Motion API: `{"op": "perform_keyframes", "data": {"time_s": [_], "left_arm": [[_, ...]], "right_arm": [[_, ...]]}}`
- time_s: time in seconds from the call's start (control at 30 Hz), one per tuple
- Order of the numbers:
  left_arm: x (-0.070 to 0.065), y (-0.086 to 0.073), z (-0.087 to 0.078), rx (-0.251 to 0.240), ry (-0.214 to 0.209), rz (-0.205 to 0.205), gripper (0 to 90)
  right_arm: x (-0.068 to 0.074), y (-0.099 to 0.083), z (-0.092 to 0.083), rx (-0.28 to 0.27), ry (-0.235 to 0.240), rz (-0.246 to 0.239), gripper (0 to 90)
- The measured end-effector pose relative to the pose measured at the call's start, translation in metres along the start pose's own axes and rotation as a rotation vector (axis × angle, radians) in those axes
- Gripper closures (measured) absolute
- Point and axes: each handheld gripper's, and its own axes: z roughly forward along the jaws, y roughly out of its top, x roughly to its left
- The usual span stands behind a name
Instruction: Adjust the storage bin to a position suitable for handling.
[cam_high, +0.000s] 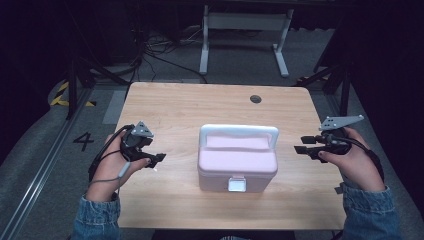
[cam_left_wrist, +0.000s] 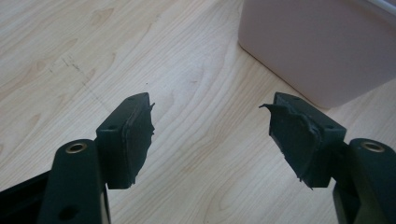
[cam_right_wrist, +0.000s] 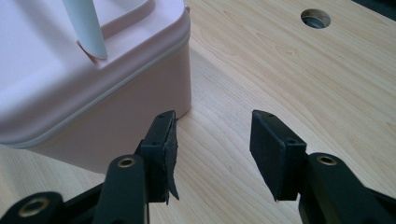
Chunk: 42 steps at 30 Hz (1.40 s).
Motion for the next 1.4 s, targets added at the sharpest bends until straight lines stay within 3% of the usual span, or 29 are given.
{"op": "perform_keyframes", "data": {"time_s": [0.2,0.37,0.57,0.7,1.0,1.33,1.4], "left_arm": [[0.0,0.004,0.006,0.033,-0.009,0.003,31.6],[-0.002,0.008,0.007,0.023,-0.029,0.005,31.3],[-0.009,0.021,0.007,-0.061,-0.061,0.016,30.1],[-0.015,0.031,0.01,-0.14,-0.101,0.048,28.3],[-0.024,0.05,0.015,-0.264,-0.195,0.055,27.5],[-0.031,0.064,0.028,-0.361,-0.246,0.065,23.4],[-0.037,0.07,0.032,-0.382,-0.199,0.083,23.4]], "right_arm": [[0.003,-0.004,-0.003,0.006,0.003,0.001,50.3],[0.003,-0.006,-0.004,-0.002,0.009,0.008,50.1],[0.003,-0.009,-0.004,0.003,0.012,0.025,49.6],[0.004,-0.011,-0.005,0.0,0.016,0.027,49.4],[0.005,-0.017,-0.008,0.001,0.006,0.041,48.9],[0.006,-0.025,-0.013,0.0,-0.004,0.058,48.5],[0.006,-0.026,-0.012,0.005,-0.006,0.054,48.8]]}}
